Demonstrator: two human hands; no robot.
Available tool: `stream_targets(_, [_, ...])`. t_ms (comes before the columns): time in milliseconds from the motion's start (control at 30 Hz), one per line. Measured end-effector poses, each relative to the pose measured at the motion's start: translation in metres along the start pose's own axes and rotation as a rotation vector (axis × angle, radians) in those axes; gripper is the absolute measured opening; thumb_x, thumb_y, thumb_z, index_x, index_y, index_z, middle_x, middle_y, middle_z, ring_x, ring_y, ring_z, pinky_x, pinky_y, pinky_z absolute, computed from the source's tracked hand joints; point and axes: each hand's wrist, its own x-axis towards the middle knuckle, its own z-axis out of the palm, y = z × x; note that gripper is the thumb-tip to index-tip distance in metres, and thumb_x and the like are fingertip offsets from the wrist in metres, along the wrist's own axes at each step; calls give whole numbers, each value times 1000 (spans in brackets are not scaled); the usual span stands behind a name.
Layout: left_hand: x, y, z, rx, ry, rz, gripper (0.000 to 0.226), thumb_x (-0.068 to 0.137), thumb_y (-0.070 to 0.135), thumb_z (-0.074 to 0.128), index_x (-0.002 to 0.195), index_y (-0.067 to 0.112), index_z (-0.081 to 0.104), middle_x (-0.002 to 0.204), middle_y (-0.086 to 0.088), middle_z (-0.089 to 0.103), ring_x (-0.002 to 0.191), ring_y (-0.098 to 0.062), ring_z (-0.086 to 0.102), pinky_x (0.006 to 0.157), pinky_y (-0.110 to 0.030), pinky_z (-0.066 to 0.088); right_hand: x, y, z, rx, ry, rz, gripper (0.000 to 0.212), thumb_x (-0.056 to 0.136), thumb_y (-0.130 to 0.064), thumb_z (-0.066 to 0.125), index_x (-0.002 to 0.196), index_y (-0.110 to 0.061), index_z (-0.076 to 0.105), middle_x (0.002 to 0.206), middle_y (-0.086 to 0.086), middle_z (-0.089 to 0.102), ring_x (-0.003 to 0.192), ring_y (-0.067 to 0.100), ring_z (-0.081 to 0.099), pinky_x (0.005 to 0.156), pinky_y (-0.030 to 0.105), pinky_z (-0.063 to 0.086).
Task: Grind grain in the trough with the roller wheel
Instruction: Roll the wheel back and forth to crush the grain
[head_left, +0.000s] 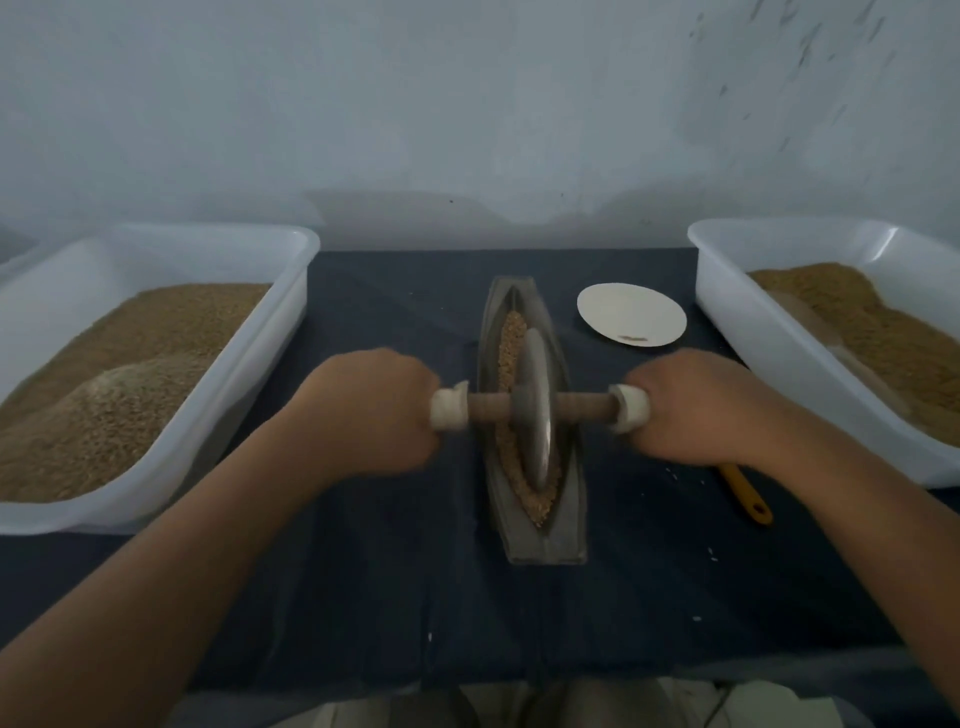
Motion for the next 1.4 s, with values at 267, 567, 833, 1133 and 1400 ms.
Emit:
stream_targets(267, [74, -3, -3, 38, 70, -189, 25, 82, 47, 61, 70, 25, 59, 74, 6, 63, 67, -21, 61, 62, -32, 46, 61, -7, 16, -138, 477, 58, 34, 86, -48, 43, 67, -21, 52, 61, -5, 49, 55, 21, 48, 51, 29, 37])
stream_targets(567, [-11, 3, 11, 126, 212, 10, 32, 78, 52, 60, 60, 32, 41, 53, 12, 43, 46, -9, 41, 47, -23, 22, -17, -6, 16, -22, 402, -92, 25, 71, -60, 47, 60, -39, 38, 49, -15, 41, 44, 2, 41, 42, 26, 37])
stream_targets(833, [66, -5, 17, 76, 240, -192, 32, 84, 49, 56, 63, 28, 46, 65, 9, 51, 62, -24, 53, 59, -31, 40, 57, -9, 15, -127, 539, 11, 31, 90, -40, 57, 66, -20, 53, 59, -2, 49, 52, 24, 46, 49, 28, 34])
stream_targets(1133, [-13, 4, 22, 120, 463, 71, 45, 83, 43, 66, 62, 29, 28, 53, 13, 31, 42, -20, 34, 51, -23, 17, -32, -20, 15, -48, 413, 13, 36, 81, -62, 41, 65, -31, 47, 53, -13, 38, 47, 14, 40, 45, 26, 29])
stream_targets(1400, [59, -5, 24, 127, 355, -128, 41, 87, 48, 62, 61, 26, 39, 59, 9, 46, 55, -26, 55, 55, -28, 35, 38, -11, 14, -76, 446, 68, 33, 91, -50, 56, 70, -24, 56, 63, -5, 53, 56, 21, 49, 52, 29, 35])
